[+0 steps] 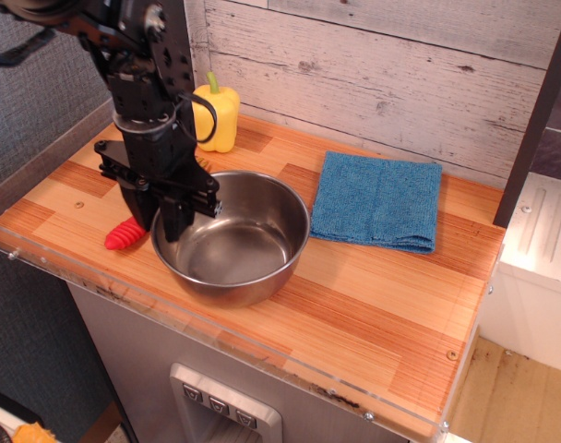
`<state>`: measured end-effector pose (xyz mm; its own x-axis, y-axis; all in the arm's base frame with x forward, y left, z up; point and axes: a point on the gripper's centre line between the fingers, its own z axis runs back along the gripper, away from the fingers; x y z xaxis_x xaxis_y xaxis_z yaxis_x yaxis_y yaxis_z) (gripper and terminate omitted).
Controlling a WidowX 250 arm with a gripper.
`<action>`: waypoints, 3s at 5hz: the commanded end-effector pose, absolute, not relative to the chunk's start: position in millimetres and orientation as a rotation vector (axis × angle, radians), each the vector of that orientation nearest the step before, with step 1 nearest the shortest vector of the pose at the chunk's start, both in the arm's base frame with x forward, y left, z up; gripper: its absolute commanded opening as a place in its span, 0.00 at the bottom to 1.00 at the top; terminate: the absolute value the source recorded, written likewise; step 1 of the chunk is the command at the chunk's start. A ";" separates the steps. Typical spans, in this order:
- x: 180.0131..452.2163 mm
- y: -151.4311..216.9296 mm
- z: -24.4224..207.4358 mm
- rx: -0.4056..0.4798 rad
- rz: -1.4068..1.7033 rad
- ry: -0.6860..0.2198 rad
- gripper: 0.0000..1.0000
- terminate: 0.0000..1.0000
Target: PICK UP THE VESSEL AND PUT ON THE BLUE TOWEL
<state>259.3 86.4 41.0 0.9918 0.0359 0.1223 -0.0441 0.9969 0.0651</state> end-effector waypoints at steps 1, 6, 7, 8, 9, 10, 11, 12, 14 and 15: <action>256.6 98.6 76.7 -0.163 0.078 -0.308 0.00 0.00; 303.7 38.6 124.2 -0.086 0.135 -0.216 0.00 0.00; 323.5 29.3 136.9 -0.101 0.153 -0.249 0.00 0.00; 350.8 23.0 130.8 -0.133 0.167 -0.266 0.00 0.00; 372.6 17.5 118.8 -0.157 0.173 -0.267 0.00 0.00; 387.4 6.5 103.9 -0.169 0.167 -0.251 0.00 0.00; 387.1 -4.3 89.6 -0.195 0.151 -0.217 0.00 0.00; 380.6 -10.5 84.4 -0.201 0.143 -0.203 0.00 0.00; 377.8 3.0 102.5 -0.115 0.095 -0.174 1.00 0.00; 368.0 16.5 130.5 -0.090 0.064 -0.202 1.00 0.00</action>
